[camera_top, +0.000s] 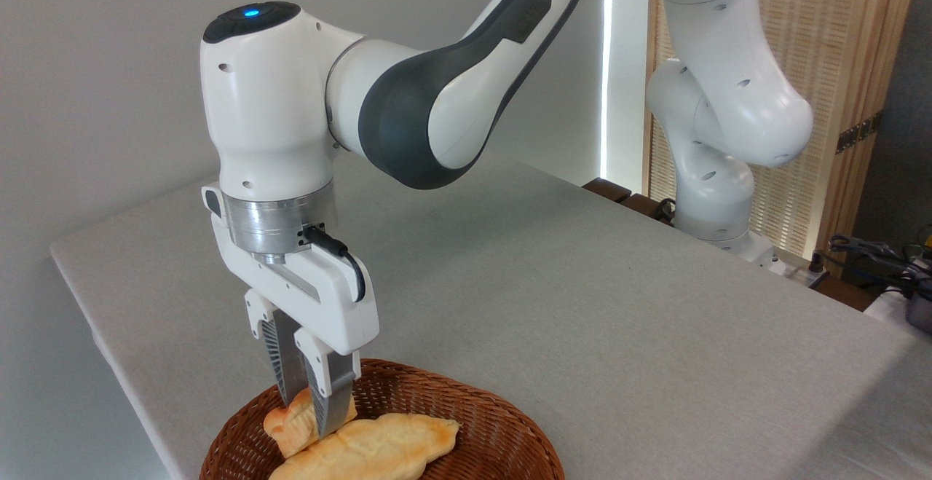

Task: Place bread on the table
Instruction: 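Close the gripper on the small bread roll, then lift the bread roll up out of the basket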

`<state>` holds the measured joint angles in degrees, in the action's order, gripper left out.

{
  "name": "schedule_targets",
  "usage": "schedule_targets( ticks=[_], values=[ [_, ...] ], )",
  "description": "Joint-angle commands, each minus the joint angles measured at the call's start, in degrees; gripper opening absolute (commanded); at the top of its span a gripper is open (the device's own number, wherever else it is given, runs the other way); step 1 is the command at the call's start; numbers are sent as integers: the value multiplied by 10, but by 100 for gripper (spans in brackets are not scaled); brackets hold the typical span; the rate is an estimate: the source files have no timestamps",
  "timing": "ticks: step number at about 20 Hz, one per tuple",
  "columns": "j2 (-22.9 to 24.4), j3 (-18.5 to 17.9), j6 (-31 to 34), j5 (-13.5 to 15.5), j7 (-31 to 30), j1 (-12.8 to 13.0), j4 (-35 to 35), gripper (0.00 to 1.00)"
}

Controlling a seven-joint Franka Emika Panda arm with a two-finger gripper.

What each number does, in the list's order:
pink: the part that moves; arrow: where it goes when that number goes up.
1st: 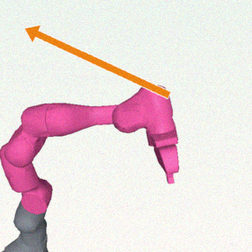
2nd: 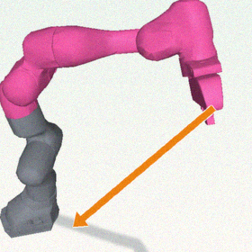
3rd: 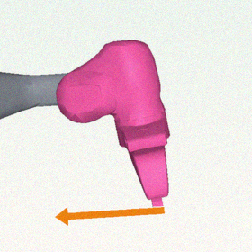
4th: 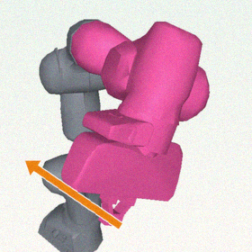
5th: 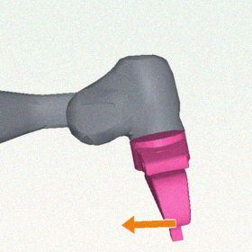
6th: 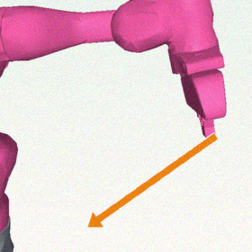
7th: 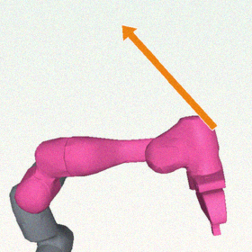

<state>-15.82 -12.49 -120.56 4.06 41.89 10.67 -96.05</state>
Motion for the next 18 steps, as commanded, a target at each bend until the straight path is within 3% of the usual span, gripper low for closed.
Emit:
schedule_targets(
  ticks=[1,11,18],
  values=[
    [1,-1,-8,-3,-8,-1,1,32],
    [51,-1,0,1,-7,-1,5,33],
    [93,18,136,4,-7,3,-5,34]
  ],
)
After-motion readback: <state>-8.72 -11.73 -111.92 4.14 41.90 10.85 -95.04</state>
